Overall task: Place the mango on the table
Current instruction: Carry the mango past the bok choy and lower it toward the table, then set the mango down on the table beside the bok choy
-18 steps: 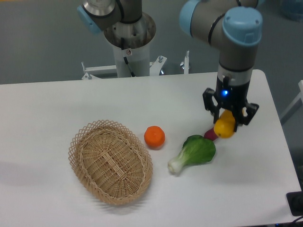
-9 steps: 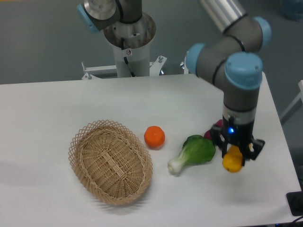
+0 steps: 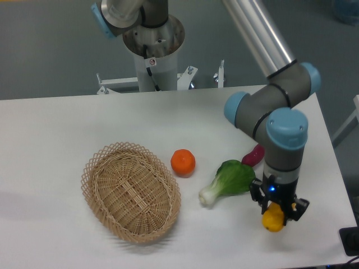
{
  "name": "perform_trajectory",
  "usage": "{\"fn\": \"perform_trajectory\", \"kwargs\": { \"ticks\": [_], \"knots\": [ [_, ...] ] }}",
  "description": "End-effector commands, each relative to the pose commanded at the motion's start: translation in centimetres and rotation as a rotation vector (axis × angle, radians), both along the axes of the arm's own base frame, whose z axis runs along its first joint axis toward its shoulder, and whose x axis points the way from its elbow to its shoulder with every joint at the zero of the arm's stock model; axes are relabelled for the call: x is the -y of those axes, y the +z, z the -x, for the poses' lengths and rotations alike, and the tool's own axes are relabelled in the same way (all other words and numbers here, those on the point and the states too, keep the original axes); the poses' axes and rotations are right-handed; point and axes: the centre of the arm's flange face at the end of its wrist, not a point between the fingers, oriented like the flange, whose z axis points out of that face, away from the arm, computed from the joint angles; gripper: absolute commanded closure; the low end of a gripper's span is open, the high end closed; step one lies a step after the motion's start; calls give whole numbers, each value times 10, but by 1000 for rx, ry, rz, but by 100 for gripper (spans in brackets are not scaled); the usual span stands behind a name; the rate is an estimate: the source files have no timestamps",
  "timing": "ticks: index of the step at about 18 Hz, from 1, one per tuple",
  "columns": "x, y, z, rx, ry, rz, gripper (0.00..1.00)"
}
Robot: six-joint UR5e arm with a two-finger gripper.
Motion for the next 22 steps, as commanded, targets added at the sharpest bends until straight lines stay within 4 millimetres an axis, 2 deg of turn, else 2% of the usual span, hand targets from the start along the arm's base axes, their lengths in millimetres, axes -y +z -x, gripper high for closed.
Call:
{"fn": "perform_trajectory", "kwargs": {
  "ticks": [3,6,9,11,13,14,15,18,22],
  "knots": [
    [-2,-19,-9,27,-7,18,39],
    [-8,-22,-18,34,-18,24,39],
    [-7,-23,-18,37,-16,26,38],
    [-7,-24,-19,39,-16,27,35],
    [-6,-24,-18,37,-19,29,24],
    [-7,-23,-18,34,-20,27,8],
    [-7,-22,-17,31,-20,25,0],
    [-7,-20,-17,29,-11,25,0],
    [-4,16,-14,-9,10,-6,0]
  ]
}}
